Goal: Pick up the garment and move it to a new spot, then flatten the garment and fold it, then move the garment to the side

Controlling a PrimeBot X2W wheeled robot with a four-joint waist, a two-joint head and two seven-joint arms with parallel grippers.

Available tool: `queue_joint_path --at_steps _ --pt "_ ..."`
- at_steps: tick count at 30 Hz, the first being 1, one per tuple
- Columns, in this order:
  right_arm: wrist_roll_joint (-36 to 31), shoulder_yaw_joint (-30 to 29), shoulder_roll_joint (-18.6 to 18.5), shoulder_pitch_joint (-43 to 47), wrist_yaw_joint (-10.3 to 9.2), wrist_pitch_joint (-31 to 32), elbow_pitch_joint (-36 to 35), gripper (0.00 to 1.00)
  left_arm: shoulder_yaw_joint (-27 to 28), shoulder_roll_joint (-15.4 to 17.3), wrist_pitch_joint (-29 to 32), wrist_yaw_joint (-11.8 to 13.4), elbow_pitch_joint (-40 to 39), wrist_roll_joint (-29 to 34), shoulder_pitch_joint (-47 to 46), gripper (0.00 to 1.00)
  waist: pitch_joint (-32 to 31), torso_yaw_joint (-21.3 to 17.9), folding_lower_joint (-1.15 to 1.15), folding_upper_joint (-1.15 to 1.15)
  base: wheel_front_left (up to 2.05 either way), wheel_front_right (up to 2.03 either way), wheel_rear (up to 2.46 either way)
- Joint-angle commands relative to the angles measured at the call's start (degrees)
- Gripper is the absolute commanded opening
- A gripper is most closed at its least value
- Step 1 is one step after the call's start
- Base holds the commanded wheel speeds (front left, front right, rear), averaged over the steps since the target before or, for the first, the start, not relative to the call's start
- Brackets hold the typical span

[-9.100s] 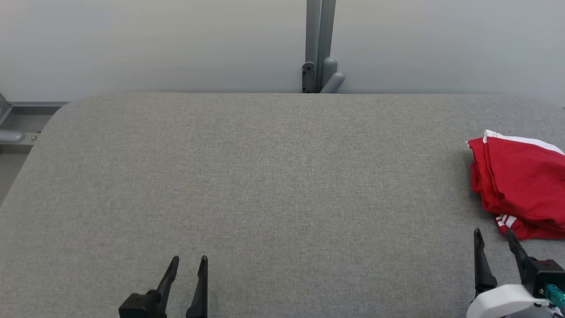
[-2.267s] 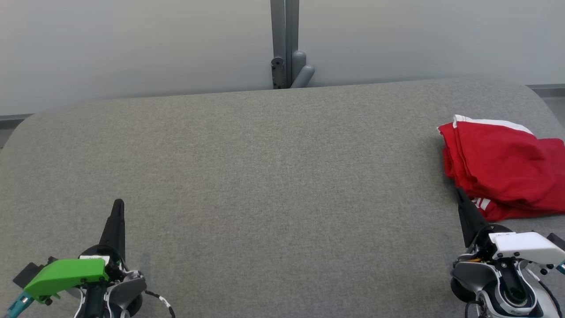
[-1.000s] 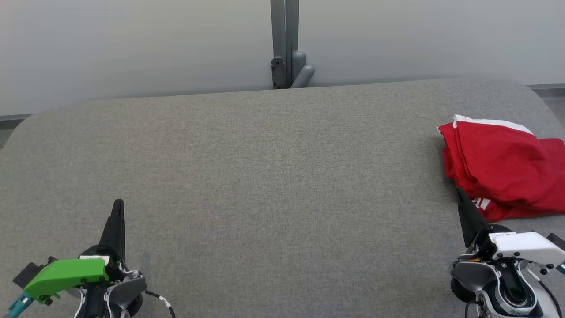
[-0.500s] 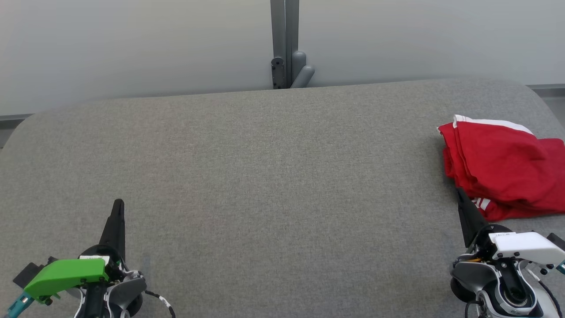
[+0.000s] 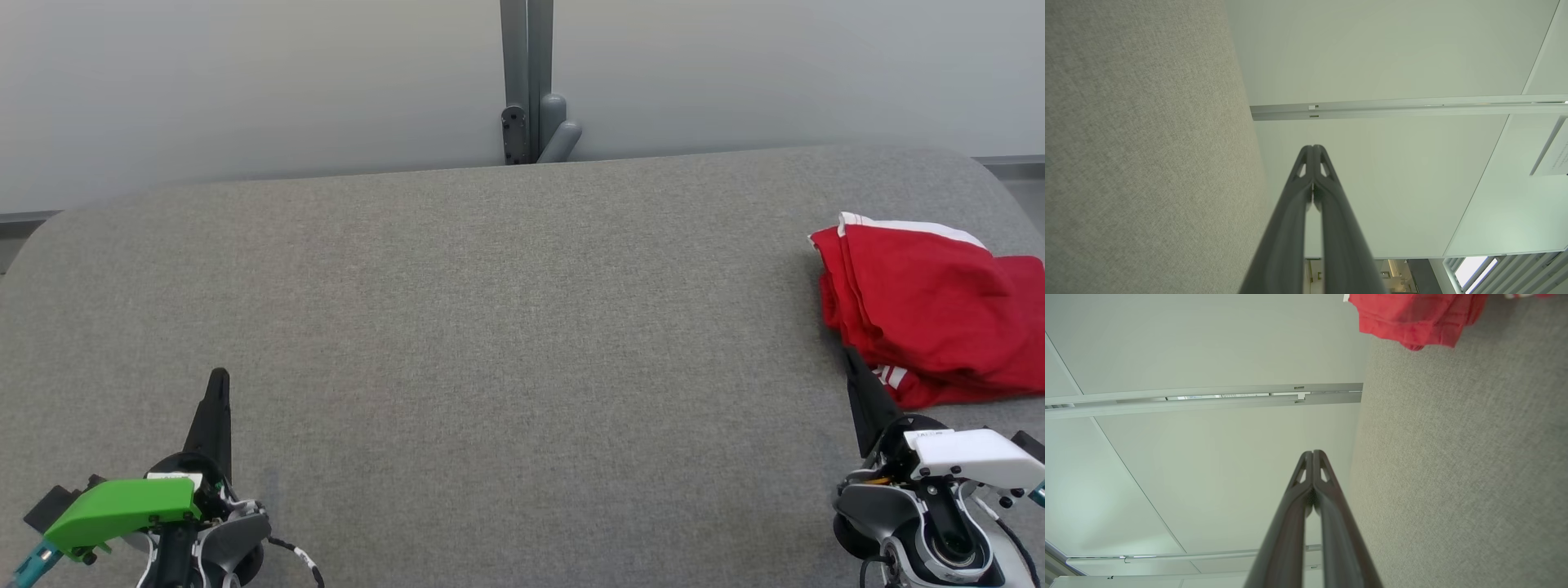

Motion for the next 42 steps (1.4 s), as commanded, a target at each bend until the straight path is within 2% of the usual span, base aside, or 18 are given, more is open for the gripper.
queue_joint_path --at_steps 1,42 --pt "0.3 0.0 -0.3 -0.3 0.02 0.3 -0.2 0.0 0.3 0.1 0.1 -0.2 0.1 0.4 -0.7 0.0 0.0 0.0 0.0 0.0 0.0 0.0 0.0" --pt "0.3 0.0 -0.3 -0.3 0.02 0.3 -0.2 0.0 0.4 0.0 0.2 -0.2 0.1 0.5 -0.7 0.0 0.0 0.0 0.0 0.0 0.0 0.0 0.0"
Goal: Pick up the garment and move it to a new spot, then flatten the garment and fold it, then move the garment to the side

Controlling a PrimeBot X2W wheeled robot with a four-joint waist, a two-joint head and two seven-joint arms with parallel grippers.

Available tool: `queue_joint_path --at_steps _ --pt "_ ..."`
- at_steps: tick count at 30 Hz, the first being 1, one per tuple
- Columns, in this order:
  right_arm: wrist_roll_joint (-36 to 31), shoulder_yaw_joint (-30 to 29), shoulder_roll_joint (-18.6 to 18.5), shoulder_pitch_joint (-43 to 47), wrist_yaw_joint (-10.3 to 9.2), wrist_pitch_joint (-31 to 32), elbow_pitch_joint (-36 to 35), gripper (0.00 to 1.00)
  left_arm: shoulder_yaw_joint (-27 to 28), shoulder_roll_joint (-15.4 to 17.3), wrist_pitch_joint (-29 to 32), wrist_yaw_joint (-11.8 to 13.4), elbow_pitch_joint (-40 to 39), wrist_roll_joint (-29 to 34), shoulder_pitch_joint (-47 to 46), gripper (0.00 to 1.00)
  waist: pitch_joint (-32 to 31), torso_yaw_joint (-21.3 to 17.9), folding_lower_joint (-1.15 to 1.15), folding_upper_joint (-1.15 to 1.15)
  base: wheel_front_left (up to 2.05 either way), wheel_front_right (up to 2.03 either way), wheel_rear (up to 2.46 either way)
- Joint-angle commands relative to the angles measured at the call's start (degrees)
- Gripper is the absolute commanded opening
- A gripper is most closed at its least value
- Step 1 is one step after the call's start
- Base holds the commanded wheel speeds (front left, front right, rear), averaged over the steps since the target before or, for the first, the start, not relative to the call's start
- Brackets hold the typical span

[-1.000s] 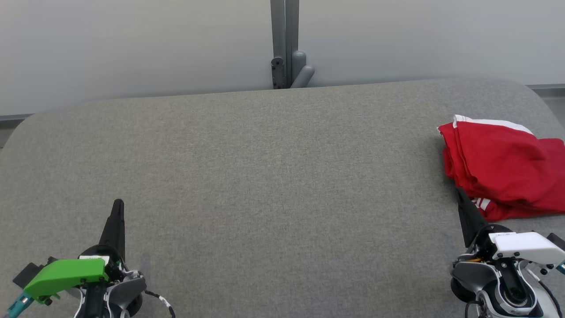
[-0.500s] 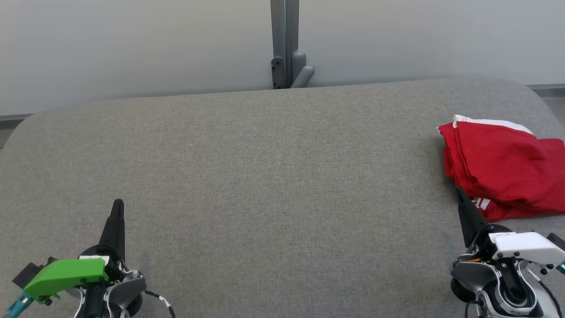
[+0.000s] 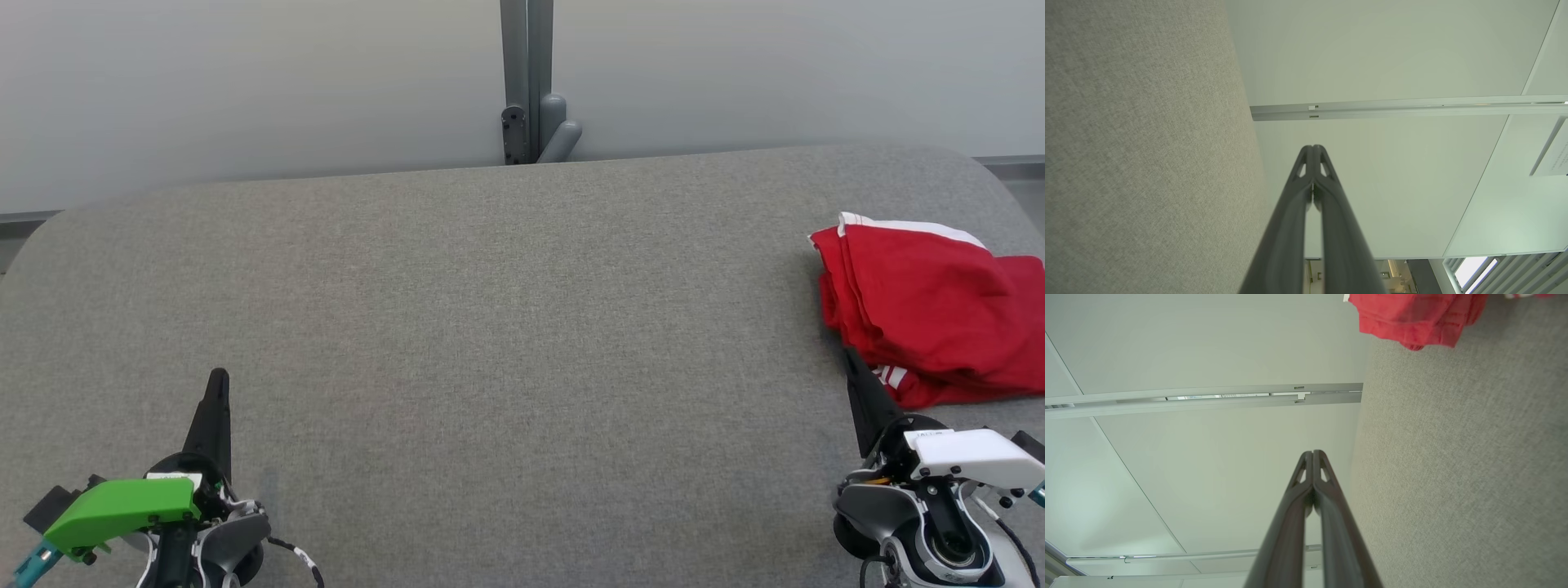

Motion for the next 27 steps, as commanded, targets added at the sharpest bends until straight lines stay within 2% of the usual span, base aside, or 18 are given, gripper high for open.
queue_joint_path --at_steps 1,27 --pt "0.3 0.0 -0.3 -0.3 0.02 0.3 -0.2 0.0 0.3 0.0 0.2 -0.2 0.1 0.5 -0.7 0.0 0.0 0.0 0.0 0.0 0.0 0.0 0.0" --pt "0.3 0.0 -0.3 -0.3 0.02 0.3 -0.2 0.0 0.3 0.0 0.2 -0.2 0.0 0.6 -0.7 0.0 0.0 0.0 0.0 0.0 0.0 0.0 0.0"
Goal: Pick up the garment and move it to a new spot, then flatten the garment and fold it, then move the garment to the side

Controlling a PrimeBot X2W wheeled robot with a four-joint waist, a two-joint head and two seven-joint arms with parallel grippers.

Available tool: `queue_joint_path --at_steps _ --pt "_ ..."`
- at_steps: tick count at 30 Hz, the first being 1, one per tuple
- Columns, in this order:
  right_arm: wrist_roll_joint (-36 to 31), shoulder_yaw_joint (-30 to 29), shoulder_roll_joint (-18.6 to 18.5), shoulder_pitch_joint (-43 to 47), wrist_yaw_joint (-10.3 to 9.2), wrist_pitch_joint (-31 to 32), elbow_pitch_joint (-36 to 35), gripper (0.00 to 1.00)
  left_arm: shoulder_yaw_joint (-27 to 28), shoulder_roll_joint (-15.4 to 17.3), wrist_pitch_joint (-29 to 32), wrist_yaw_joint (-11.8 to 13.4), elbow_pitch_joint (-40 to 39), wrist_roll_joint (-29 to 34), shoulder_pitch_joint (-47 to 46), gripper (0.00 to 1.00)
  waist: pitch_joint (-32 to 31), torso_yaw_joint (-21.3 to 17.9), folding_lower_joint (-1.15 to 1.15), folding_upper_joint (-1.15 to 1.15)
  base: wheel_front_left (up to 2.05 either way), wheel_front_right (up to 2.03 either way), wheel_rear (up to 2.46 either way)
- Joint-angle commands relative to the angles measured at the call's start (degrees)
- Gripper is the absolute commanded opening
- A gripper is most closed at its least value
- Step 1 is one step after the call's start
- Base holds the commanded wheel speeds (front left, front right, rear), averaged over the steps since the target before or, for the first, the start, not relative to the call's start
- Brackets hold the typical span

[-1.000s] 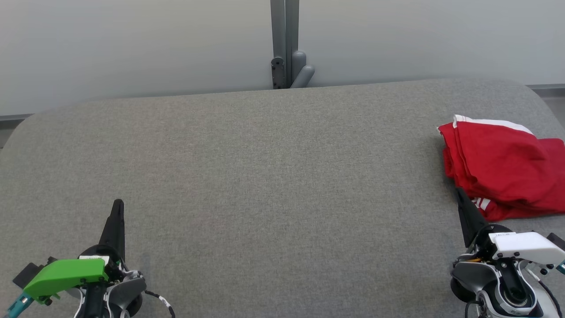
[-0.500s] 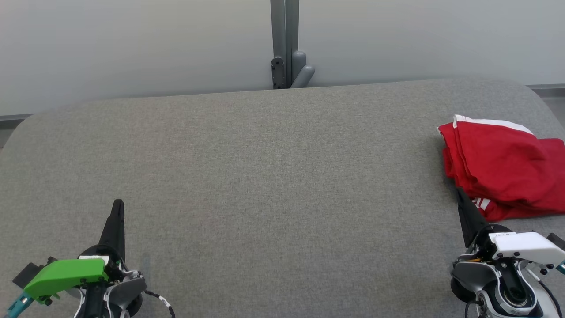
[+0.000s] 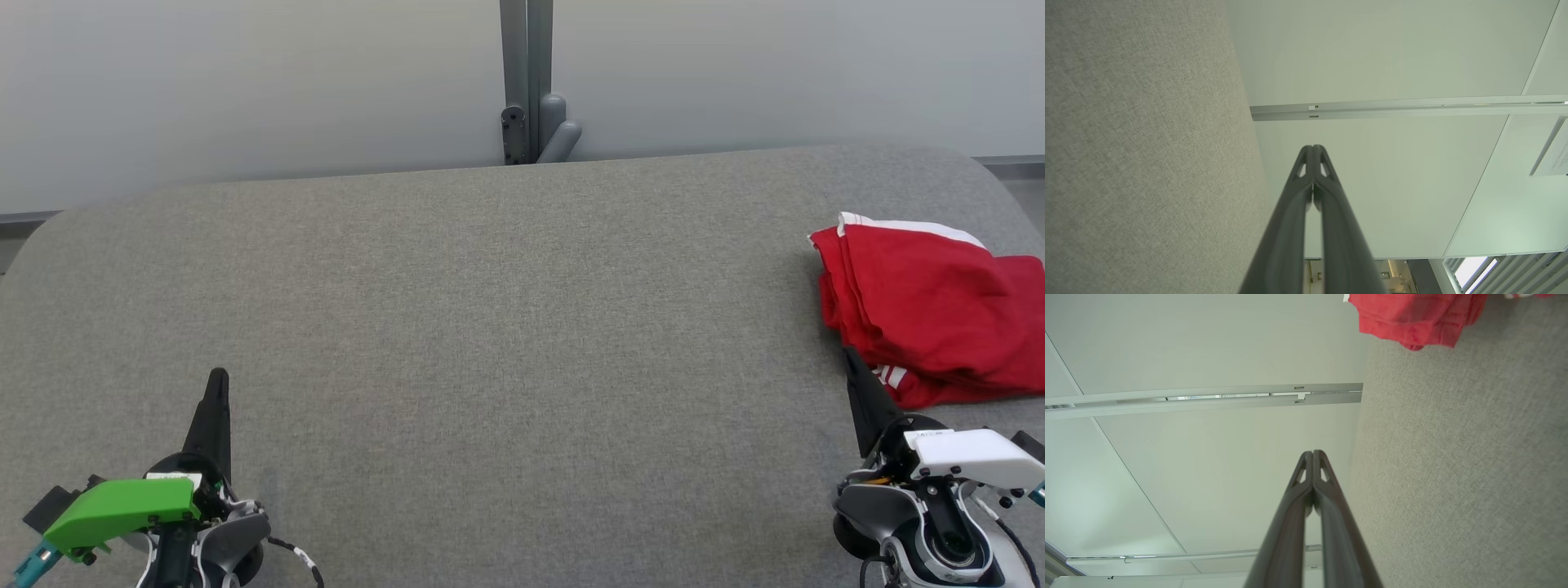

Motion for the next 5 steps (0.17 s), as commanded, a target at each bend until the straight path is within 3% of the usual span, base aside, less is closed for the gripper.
queue_joint_path --at_steps 1,5 --pt "0.3 0.0 -0.3 -0.3 0.02 0.3 -0.2 0.0 0.3 0.0 0.2 -0.2 0.0 0.6 -0.7 0.0 0.0 0.0 0.0 0.0 0.0 0.0 0.0" --pt "0.3 0.0 -0.3 -0.3 0.02 0.3 -0.2 0.0 0.3 0.1 0.2 -0.2 0.0 0.6 -0.7 0.0 0.0 0.0 0.0 0.0 0.0 0.0 0.0"
